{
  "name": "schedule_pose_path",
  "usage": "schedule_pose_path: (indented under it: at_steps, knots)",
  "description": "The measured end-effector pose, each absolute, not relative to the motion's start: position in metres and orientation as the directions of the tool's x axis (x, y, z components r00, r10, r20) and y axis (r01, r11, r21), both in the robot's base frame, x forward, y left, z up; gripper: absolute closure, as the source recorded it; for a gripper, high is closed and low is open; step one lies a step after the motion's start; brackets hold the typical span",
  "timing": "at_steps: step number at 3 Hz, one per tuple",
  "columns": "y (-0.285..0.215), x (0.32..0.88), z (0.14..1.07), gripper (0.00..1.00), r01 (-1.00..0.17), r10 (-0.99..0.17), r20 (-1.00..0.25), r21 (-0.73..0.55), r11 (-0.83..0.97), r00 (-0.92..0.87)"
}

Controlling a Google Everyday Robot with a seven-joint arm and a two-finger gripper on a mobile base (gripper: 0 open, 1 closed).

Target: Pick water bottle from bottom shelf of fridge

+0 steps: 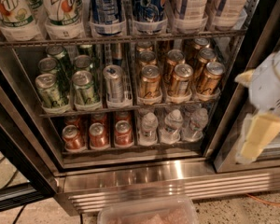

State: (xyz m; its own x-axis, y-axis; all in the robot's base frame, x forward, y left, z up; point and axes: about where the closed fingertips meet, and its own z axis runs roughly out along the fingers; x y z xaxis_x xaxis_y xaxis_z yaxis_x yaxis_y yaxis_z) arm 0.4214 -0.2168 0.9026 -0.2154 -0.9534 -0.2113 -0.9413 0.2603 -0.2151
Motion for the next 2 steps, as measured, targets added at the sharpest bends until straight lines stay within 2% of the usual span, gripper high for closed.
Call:
schedule_pose_path:
  at_steps: [2]
  knots:
    - [-0.207, 0.413, 0.821, 0.0, -0.961, -0.961, -0.252, -0.216, 0.174, -0.117]
